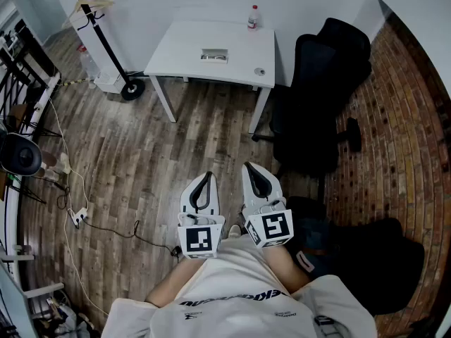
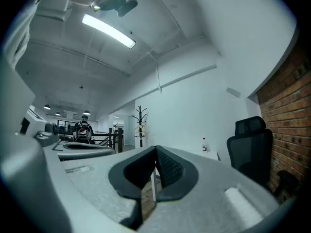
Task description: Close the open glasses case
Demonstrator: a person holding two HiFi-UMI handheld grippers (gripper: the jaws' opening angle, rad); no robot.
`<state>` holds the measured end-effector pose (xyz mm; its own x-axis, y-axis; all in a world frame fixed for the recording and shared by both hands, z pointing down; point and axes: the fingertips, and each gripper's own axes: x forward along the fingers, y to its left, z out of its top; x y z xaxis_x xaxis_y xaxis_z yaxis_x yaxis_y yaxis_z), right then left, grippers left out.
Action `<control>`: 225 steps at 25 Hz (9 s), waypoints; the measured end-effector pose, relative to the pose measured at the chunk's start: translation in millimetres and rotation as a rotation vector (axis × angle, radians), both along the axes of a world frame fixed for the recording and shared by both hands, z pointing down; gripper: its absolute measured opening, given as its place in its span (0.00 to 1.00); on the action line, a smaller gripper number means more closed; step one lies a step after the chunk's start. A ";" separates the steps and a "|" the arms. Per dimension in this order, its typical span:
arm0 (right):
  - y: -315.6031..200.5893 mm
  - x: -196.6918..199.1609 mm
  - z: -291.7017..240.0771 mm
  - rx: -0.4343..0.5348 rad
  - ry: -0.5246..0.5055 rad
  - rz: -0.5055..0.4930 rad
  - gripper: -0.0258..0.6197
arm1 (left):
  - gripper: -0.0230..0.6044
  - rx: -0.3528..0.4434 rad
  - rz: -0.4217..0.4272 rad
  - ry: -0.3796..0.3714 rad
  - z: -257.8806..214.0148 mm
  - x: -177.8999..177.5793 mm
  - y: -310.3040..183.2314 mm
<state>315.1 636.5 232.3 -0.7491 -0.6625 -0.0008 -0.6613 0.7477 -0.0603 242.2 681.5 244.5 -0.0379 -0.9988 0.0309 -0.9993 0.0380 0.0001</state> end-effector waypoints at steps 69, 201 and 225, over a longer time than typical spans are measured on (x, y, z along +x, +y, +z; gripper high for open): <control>-561.1 -270.4 76.7 -0.171 0.059 0.138 0.03 | 0.03 -0.135 0.195 0.081 78.7 -271.6 -577.3; -818.3 -333.7 369.1 -0.773 0.262 0.024 0.13 | 0.03 -0.497 0.195 0.131 271.1 -320.6 -801.0; -794.4 -326.9 374.1 -0.768 0.297 -0.011 0.13 | 0.03 -0.483 0.183 0.124 271.0 -312.0 -789.9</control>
